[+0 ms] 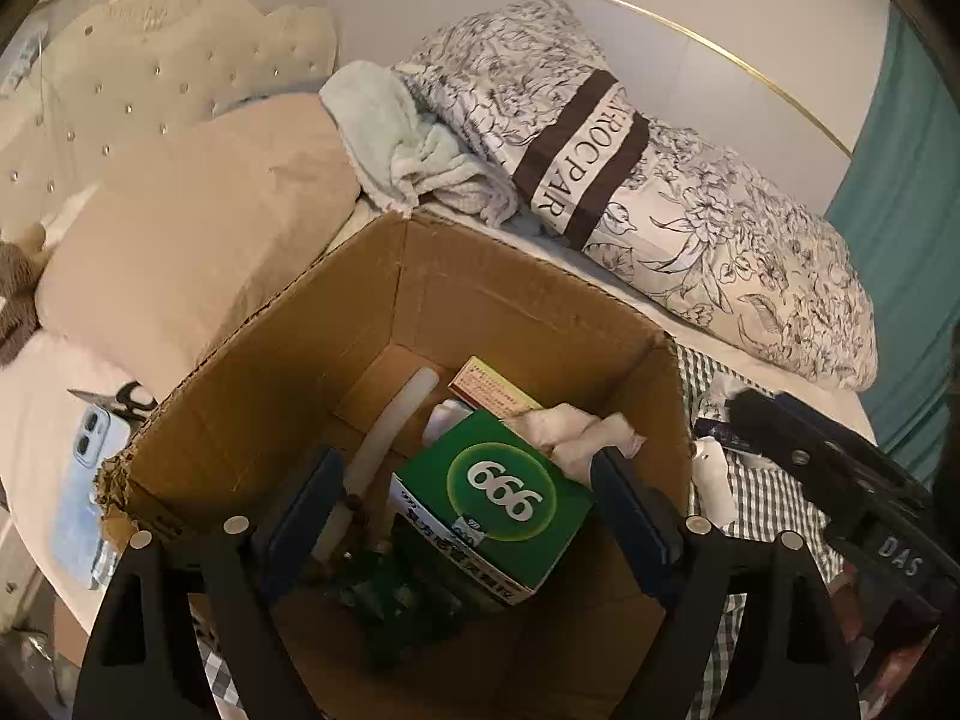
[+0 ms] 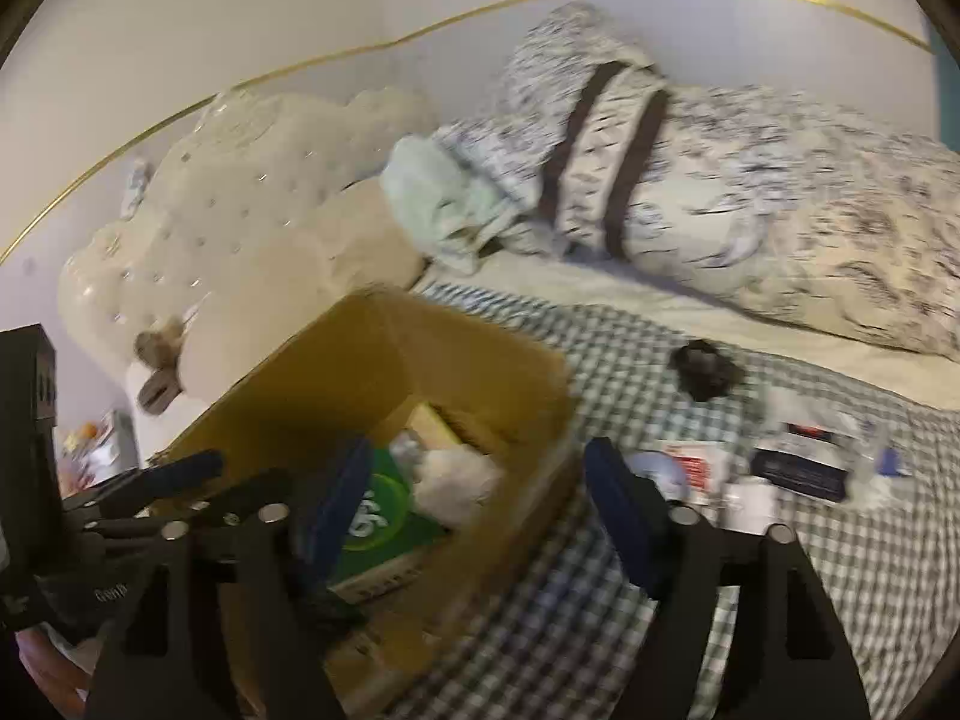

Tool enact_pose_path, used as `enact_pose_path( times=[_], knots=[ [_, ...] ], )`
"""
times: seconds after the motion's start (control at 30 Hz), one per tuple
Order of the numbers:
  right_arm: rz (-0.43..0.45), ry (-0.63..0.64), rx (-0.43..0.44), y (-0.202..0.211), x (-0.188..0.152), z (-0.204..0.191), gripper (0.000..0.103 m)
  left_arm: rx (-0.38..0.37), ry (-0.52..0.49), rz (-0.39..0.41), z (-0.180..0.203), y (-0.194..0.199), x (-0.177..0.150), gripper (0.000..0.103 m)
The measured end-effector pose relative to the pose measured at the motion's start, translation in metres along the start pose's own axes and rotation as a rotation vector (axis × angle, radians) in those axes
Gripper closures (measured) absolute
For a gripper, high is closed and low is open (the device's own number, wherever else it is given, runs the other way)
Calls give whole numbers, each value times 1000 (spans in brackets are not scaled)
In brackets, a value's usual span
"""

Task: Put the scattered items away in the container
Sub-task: 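Withdraw both tools from the box back over the bed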

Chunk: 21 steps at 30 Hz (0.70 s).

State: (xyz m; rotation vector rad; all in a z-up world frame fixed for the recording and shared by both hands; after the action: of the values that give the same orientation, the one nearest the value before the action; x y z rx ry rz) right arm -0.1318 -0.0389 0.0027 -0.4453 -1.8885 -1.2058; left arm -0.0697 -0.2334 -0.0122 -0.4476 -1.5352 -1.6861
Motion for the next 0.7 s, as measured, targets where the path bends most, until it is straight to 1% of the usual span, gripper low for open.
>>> enact_pose_path(
  times=[0.1, 0.17, 0.23, 0.27, 0.33, 0.43, 0.53, 0.7],
  knots=[
    [39, -30, -53, 28, -10, 22, 16, -16, -47, 34, 17, 13, 0, 11],
    [54, -45, -94, 47, -19, 40, 16, -36, -66, 50, 29, 20, 0, 7],
    [59, -55, -161, 66, -31, 62, 16, -61, -81, 54, 45, 27, -2, 2],
    [63, -64, -189, 74, -35, 72, 16, -82, -90, 50, 54, 29, -4, 1],
    [65, -98, -240, 93, -47, 99, 16, -115, -108, 49, 70, 32, -7, 1],
    [71, -165, -287, 116, -61, 135, 16, -121, -145, 68, 98, 35, -13, 1],
    [81, -211, -337, 134, -71, 166, 16, -146, -184, 64, 125, 32, -20, 0],
    [88, -241, -379, 147, -79, 199, 16, -171, -260, 39, 172, 18, -38, 0]
  ],
)
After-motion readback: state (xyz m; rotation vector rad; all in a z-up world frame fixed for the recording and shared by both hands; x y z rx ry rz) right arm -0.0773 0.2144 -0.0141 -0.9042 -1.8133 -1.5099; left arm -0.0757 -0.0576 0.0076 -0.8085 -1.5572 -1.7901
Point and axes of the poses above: each gripper's, at about its wrist camera, not at the fingertips, and y roughly against the way its jaws point, z to its right, x to its top, the point moved 1 cm from there along -y, roughly the way its jaws point, and after that the axes turned 4 degrees about z, right-handed, at the moved point
